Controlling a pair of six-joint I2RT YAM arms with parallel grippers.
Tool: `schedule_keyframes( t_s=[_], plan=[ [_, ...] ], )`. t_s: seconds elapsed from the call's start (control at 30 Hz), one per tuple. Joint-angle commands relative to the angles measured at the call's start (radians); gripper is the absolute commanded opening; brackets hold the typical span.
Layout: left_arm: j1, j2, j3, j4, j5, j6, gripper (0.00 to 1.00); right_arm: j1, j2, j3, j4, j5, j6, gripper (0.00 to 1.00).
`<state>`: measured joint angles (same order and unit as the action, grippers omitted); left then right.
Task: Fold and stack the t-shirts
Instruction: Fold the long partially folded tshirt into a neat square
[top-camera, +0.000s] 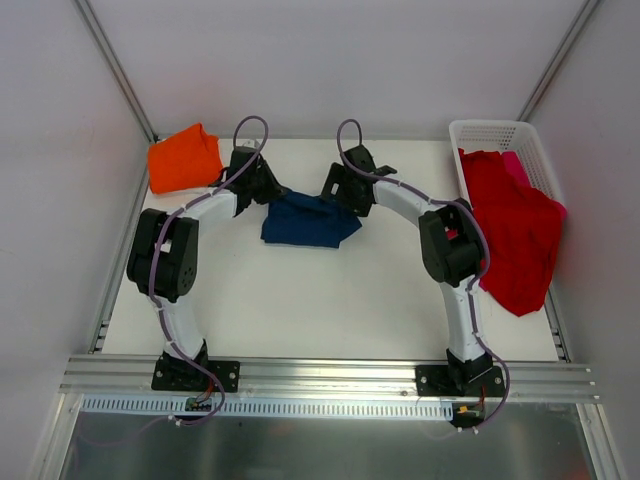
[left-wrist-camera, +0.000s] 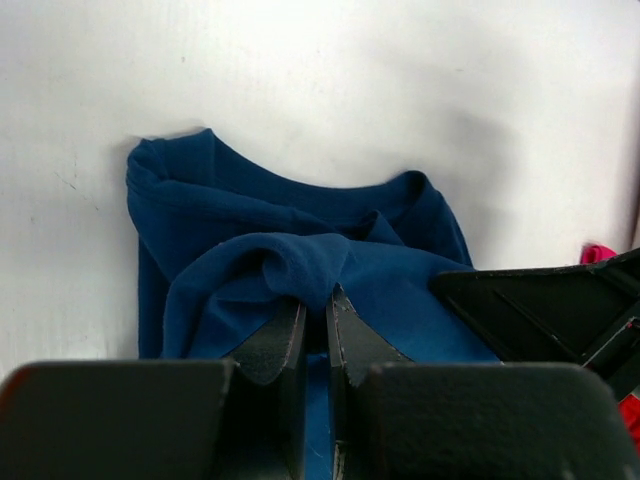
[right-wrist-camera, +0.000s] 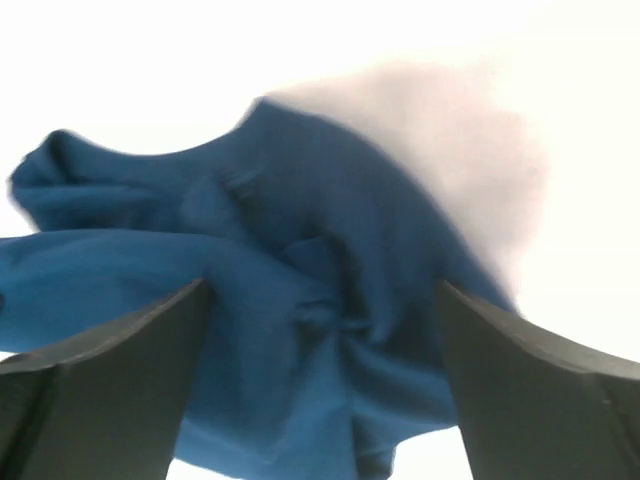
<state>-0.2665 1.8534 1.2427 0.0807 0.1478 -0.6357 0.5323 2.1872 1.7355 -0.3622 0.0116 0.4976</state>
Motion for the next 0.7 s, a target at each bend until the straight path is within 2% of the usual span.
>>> schedule_keyframes(
  t_s=[0.0, 0.13, 0.17, 0.2, 0.23, 0.3, 0.33, 0.37, 0.53, 0.67],
  plan=[
    [0.015, 0.038, 0.053, 0.053, -0.013, 0.031, 0.0, -0.006, 0.034, 0.044, -0.029, 0.027, -0.025, 1.0],
    [0.018, 0.092, 0.075, 0.057, -0.002, 0.025, 0.0, -0.006, 0.049, 0.045, -0.02, 0.034, -0.036, 0.99],
    [0.018, 0.096, 0.078, 0.057, -0.002, 0.024, 0.01, -0.008, 0.048, 0.029, -0.009, 0.031, -0.037, 1.0],
    [0.018, 0.099, 0.08, 0.059, -0.002, 0.022, 0.07, -0.006, 0.045, 0.016, 0.005, 0.027, -0.036, 0.99],
    [0.018, 0.104, 0.083, 0.059, -0.002, 0.018, 0.27, -0.006, 0.039, 0.003, 0.026, 0.024, -0.034, 1.0],
    [0.019, 0.104, 0.084, 0.059, -0.004, 0.016, 0.54, 0.003, 0.019, -0.039, 0.038, 0.034, -0.036, 0.99],
    [0.019, 0.099, 0.083, 0.059, -0.005, 0.013, 0.81, 0.006, 0.011, -0.051, 0.046, 0.042, -0.036, 1.0],
    [0.018, 0.096, 0.08, 0.059, -0.01, 0.016, 0.98, 0.017, -0.007, -0.062, 0.048, 0.05, -0.039, 0.99],
    [0.019, 0.06, 0.125, 0.054, -0.073, 0.097, 0.99, 0.066, -0.122, -0.18, 0.023, 0.23, -0.059, 0.99],
    [0.039, 0.009, 0.224, -0.017, -0.106, 0.168, 0.99, 0.09, -0.304, -0.264, -0.02, 0.387, -0.068, 0.99]
  ],
)
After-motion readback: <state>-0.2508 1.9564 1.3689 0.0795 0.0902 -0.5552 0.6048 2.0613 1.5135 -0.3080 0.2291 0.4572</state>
